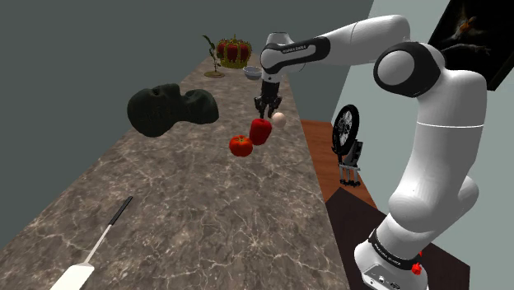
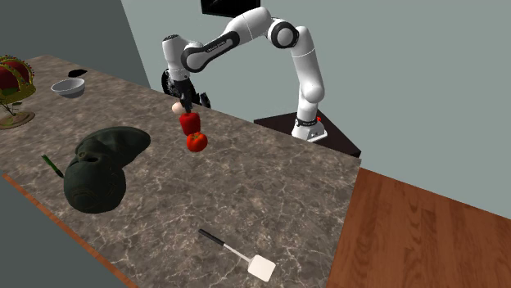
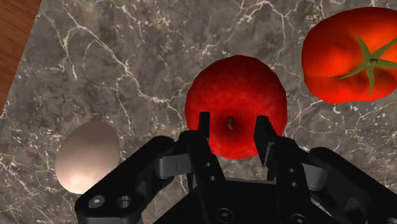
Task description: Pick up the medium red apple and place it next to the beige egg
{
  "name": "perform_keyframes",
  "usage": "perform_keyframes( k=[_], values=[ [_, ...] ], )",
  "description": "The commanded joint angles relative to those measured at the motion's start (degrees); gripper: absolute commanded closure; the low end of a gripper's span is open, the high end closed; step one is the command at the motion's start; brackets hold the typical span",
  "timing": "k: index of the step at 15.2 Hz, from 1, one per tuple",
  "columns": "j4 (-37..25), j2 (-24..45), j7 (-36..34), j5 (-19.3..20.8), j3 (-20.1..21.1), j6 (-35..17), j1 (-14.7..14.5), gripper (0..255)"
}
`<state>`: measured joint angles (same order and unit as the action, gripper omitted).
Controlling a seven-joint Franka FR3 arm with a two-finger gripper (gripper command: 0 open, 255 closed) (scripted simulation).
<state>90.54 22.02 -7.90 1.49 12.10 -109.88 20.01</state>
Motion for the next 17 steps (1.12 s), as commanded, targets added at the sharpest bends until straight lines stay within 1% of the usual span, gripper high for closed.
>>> perform_keyframes(
  k=[1,5,9,17],
  values=[
    [0.00,-0.01,0.00,0.00,0.00,-0.01,0.00,0],
    [0.00,0.00,0.00,0.00,0.00,-0.01,0.00,0],
    [-6.23,-0.77,0.13,-0.19,0.07,6.97,0.03,0],
    [-6.23,-0.77,0.13,-0.19,0.07,6.97,0.03,0]
  ],
)
